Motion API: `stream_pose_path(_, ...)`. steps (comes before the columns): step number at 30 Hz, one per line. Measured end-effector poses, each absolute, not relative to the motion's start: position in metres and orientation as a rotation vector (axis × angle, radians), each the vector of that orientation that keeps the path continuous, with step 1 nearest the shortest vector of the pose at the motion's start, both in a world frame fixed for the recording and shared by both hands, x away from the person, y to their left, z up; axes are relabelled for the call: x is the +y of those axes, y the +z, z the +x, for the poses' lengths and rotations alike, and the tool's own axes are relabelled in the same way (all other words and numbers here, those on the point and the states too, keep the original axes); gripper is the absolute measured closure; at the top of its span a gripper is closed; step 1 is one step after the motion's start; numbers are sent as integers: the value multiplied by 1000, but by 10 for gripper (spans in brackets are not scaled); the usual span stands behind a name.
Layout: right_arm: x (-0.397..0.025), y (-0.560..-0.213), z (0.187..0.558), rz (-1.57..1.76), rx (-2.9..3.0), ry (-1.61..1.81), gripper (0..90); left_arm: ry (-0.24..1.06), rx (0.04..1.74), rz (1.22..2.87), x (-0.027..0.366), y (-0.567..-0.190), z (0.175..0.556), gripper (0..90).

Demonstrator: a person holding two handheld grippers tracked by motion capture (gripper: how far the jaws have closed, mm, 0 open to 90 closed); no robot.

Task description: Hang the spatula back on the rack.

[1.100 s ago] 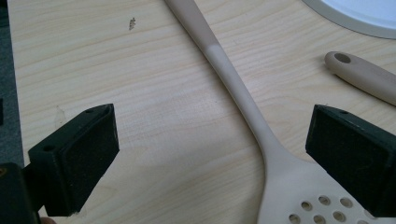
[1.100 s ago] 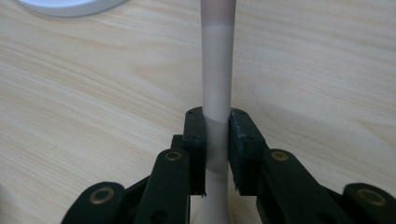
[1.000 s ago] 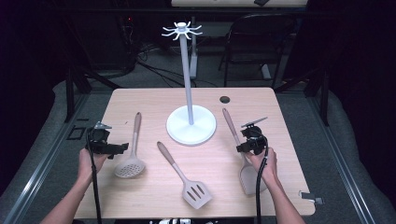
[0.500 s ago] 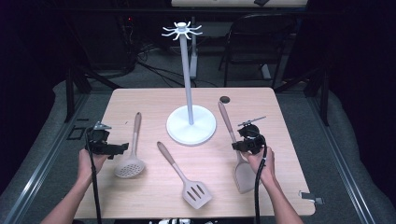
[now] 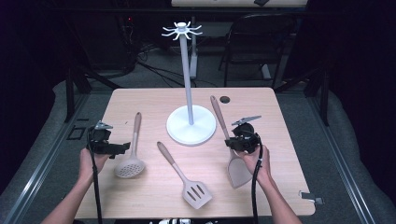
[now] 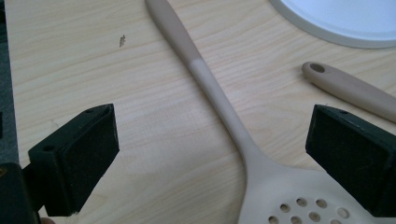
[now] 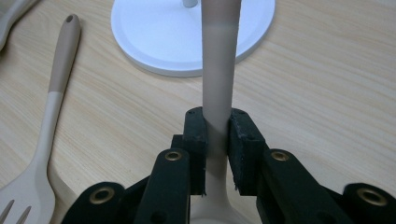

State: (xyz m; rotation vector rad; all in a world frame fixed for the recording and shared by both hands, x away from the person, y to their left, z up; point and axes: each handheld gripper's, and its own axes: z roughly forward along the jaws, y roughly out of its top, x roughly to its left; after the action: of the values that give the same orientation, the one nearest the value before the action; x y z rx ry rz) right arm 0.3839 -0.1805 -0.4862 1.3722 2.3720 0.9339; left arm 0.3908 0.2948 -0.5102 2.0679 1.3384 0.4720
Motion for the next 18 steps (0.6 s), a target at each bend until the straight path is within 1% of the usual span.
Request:
stream_pose_path(7, -172, -480, 385, 1310, 2361, 959, 788, 451, 1285, 2058, 282, -498, 391, 18)
stream_pose_path(13, -165, -475, 386, 1266, 2347, 980, 788, 421, 1224, 2045, 264, -487, 390, 12)
stream_pose_path(18, -160, -474, 387, 1244, 2328, 1012, 788, 430, 1161, 2061, 248, -481, 388, 9)
